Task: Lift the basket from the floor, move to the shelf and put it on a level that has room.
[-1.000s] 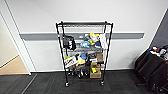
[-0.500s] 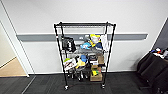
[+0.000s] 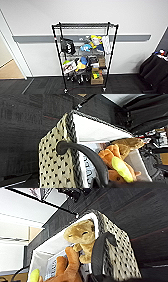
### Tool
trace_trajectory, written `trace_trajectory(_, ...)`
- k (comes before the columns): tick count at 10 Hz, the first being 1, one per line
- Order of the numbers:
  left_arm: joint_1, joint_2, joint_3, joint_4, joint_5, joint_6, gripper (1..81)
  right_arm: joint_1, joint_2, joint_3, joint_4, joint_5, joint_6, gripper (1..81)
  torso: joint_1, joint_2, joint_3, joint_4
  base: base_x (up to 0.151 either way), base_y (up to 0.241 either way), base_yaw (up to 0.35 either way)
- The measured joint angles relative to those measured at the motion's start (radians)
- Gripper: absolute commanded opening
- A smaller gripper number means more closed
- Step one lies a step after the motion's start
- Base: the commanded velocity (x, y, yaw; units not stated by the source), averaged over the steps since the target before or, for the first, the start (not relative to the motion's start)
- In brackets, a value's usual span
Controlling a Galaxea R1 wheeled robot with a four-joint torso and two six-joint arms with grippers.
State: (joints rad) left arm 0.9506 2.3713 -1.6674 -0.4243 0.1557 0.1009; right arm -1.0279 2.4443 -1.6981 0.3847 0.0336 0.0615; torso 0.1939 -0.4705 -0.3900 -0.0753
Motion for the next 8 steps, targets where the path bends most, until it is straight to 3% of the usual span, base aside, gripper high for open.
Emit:
trace_trajectory(4, 0.000, 0.000, 0.000, 0.000, 0.000, 0.000, 1.0, 0.000, 0.005, -0.001, 0.000, 0.001, 0.000, 1.0, 0.000, 0.000, 0.000, 0.000, 0.156, 0.000, 0.000)
trace_trajectory(8, 0.000, -0.003, 0.000, 0.000, -0.005, 0.000, 1.0, -0.001, 0.021, -0.023, 0.000, 0.003, 0.000, 1.0, -0.001, 0.000, 0.000, 0.000, 0.114, 0.000, 0.000)
